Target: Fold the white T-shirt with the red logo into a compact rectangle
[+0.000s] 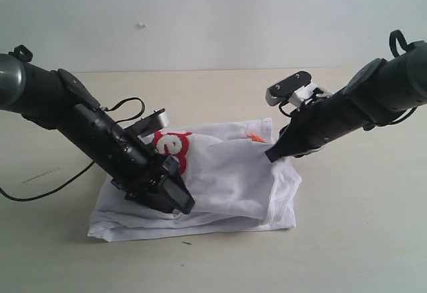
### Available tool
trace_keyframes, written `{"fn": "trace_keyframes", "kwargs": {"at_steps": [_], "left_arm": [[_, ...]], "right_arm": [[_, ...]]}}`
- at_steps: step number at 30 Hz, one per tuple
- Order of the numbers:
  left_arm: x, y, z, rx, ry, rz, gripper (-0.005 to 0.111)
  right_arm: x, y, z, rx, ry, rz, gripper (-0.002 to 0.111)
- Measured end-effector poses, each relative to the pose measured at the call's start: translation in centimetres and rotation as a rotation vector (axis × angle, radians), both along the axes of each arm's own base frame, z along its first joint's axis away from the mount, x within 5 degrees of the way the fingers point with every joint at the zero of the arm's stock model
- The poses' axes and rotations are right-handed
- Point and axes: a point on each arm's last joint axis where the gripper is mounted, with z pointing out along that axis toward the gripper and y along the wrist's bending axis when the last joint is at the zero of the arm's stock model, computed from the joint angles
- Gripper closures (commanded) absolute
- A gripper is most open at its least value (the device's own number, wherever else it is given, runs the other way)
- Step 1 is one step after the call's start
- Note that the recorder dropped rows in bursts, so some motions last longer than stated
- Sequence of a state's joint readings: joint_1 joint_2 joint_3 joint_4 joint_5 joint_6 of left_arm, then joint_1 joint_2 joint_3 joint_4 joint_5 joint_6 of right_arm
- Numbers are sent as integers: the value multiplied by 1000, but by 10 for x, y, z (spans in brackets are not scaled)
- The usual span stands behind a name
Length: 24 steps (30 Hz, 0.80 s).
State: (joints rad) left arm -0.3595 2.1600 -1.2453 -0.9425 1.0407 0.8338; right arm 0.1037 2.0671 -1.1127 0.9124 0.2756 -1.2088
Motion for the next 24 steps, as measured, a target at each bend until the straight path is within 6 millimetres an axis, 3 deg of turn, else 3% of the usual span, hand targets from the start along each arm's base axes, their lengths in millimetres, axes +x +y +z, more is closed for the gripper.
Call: {"fn": "trace_keyframes", "kwargs": {"at_steps": [5, 10, 15, 20, 22, 24], "left_arm": [[-1, 4, 1, -3, 23, -19, 50], [0, 15, 5, -17, 40, -39, 50], [4, 25, 27, -72, -9, -34, 50], [2, 23, 52, -150, -43, -36, 51], [1, 23, 60, -165, -62, -44, 57], [2, 27, 69, -177, -99, -47, 75]], "right_arm": [[3, -3, 5, -16, -40, -33, 78], [5, -5, 38, -23, -144, -54, 78], [1, -2, 63, 8, -180, -32, 78], [-4, 2, 76, 44, -176, 4, 78], [-6, 3, 82, 54, -180, 17, 78], [-9, 3, 92, 55, -199, 32, 78]]}}
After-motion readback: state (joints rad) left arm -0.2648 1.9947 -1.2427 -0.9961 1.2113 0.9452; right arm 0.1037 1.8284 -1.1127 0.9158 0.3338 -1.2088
